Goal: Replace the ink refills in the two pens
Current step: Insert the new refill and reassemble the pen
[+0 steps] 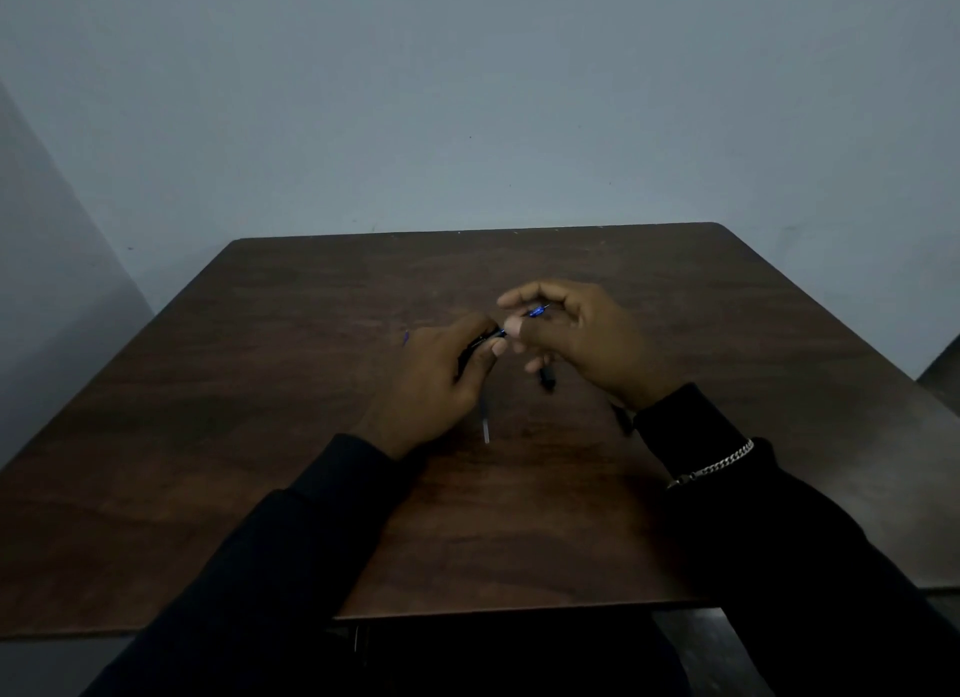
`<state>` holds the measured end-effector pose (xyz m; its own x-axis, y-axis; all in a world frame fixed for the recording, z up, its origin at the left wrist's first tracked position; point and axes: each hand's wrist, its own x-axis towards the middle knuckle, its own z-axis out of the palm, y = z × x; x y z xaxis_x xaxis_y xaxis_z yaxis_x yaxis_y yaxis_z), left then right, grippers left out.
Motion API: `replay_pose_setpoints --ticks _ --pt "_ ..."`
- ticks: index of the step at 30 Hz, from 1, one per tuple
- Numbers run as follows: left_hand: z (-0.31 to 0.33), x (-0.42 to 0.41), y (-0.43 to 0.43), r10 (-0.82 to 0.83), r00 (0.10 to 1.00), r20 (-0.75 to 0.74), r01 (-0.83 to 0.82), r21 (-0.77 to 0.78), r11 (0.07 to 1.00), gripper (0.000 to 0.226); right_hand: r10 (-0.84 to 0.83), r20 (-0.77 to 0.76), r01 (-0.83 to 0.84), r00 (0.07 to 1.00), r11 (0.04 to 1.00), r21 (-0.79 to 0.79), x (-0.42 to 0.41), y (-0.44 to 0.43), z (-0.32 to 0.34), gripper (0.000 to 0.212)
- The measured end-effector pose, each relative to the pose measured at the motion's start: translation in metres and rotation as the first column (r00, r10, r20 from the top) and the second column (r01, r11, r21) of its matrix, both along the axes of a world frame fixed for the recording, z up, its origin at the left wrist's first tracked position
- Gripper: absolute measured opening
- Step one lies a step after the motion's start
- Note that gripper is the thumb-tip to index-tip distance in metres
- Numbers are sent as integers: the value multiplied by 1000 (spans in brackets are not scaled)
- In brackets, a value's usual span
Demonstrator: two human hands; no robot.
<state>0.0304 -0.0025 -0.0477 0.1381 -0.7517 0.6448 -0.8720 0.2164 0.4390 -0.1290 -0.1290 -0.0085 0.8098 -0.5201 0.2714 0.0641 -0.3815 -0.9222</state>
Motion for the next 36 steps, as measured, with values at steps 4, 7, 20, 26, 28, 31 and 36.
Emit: replay_pose_setpoints --ticks 4,7,20,26,28,31,36 --pt "0 0 0 -13 1000 -5 13 20 1000 20 -71 6 71 997 997 -35 2 -2 -3 22" --pt "0 0 0 -16 1000 -2 16 22 1000 18 -21 24 23 1000 997 -76 0 -3 -4 8" --pt "-2 0 0 -7 1000 -8 8 43 999 21 -40 31 42 999 997 -62 0 -4 -3 9" --pt "0 -1 0 -1 1000 -19 2 32 999 18 0 24 1 1000 999 -38 1 -7 -3 24" --pt "-1 -2 0 -3 1000 -16 4 28 1000 18 -41 14 40 999 999 8 1 -6 -3 17" --pt "-1 -1 0 0 1000 -11 0 26 1000 20 -87 -9 87 996 996 21 1 -6 -3 26" --pt "0 -2 0 0 1000 -21 1 29 1000 14 3 30 -3 1000 1000 0 -1 -7 -2 10"
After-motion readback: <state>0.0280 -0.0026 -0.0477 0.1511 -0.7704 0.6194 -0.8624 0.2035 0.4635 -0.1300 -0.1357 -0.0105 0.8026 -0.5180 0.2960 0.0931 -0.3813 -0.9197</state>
